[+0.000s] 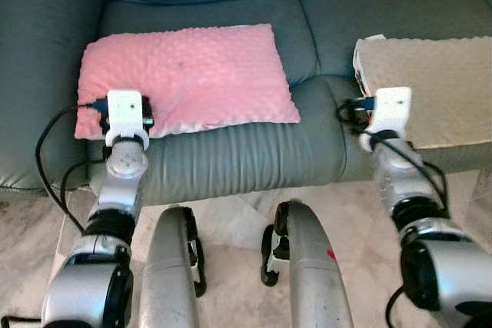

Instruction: Move the pillow to the sofa

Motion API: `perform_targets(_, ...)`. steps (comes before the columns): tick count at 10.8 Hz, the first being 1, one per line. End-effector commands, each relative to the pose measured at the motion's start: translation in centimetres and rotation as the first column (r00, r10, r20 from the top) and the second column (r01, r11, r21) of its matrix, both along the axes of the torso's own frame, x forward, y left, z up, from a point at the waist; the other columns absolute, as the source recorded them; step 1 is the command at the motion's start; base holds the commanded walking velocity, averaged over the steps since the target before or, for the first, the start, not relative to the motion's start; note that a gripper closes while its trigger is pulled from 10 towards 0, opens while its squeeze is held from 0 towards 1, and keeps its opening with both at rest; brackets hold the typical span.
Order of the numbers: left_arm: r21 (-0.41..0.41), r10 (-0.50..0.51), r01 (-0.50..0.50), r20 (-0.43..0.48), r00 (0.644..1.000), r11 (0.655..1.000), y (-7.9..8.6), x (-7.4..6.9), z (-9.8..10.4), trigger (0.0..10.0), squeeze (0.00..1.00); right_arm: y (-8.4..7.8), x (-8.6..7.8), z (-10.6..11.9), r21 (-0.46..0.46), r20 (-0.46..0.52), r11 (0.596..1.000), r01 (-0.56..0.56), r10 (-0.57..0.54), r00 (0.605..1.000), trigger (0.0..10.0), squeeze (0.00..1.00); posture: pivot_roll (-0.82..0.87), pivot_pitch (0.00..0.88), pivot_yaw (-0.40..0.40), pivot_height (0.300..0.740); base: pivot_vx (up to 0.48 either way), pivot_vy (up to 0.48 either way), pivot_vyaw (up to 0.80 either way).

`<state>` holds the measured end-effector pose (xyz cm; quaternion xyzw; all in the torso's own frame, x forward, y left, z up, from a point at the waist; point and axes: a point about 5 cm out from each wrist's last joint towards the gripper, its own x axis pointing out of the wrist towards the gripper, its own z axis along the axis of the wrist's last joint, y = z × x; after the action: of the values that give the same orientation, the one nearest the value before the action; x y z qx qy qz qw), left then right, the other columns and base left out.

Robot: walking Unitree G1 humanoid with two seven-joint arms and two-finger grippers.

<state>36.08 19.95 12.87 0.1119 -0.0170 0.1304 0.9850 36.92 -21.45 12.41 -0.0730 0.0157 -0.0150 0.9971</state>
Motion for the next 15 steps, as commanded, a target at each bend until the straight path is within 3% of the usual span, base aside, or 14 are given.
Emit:
perform_targets(1,0.019,-0.003,0.003,-0.012,1.000,1.000,0.8,-0.4,-0.6,10.0,1.00,0.3,-0.7,-1.2,-0.009,-0.015,1.000,-0.007,0.007,1.000,10.0,1.00,-0.02,0.253,-0.029,0.622,0.000,0.000,0.00)
perform_targets(4,0.048,0.077,-0.084,0.131,0.988,0.995,2.3,-1.9,1.0,10.0,1.00,1.1,-2.0,-1.8,0.020,0.050,1.000,-0.020,0.018,0.999,10.0,1.00,-0.03,0.170,-0.016,0.622,0.000,0.000,0.00)
perform_targets(7,0.015,0.057,-0.060,0.179,0.982,0.998,1.1,-4.6,0.9,10.0,1.00,2.2,-5.0,-4.5,0.043,0.022,0.998,-0.048,0.047,0.999,10.0,1.00,0.00,0.129,-0.022,0.622,0.000,0.000,0.00)
perform_targets(10,-0.057,-0.095,0.103,0.131,0.987,0.993,-2.0,-7.5,-1.1,10.0,1.00,4.2,-7.7,-4.8,0.078,0.068,0.994,-0.079,0.074,0.995,10.0,1.00,0.00,0.123,-0.025,0.622,0.000,0.000,0.00)
perform_targets(12,-0.109,-0.154,0.159,0.049,0.987,0.981,-2.8,-9.2,-3.3,10.0,1.00,4.0,-8.7,-5.2,0.082,0.053,0.996,-0.039,0.035,0.998,10.0,1.00,-0.02,0.113,-0.037,0.622,0.000,0.000,0.00)
perform_targets(13,-0.145,-0.205,0.200,-0.024,0.978,0.969,-3.5,-10.1,-5.1,10.0,1.00,4.3,-9.5,-5.5,0.091,0.030,0.995,-0.051,0.048,0.998,10.0,1.00,-0.01,0.089,-0.047,0.622,0.000,0.000,0.00)
perform_targets(14,-0.158,-0.231,0.222,-0.046,0.972,0.962,-4.0,-10.4,-5.6,10.0,1.00,4.4,-10.1,-5.7,0.100,0.029,0.992,-0.082,0.079,0.996,10.0,1.00,-0.01,0.071,-0.051,0.622,0.000,0.000,0.00)
perform_targets(15,-0.161,-0.249,0.236,-0.062,0.967,0.958,-4.2,-10.6,-5.8,10.0,0.00,4.3,-10.2,-5.6,0.085,0.026,0.993,-0.078,0.076,0.997,10.0,0.00,-0.02,0.058,-0.048,0.637,0.000,0.000,0.00)
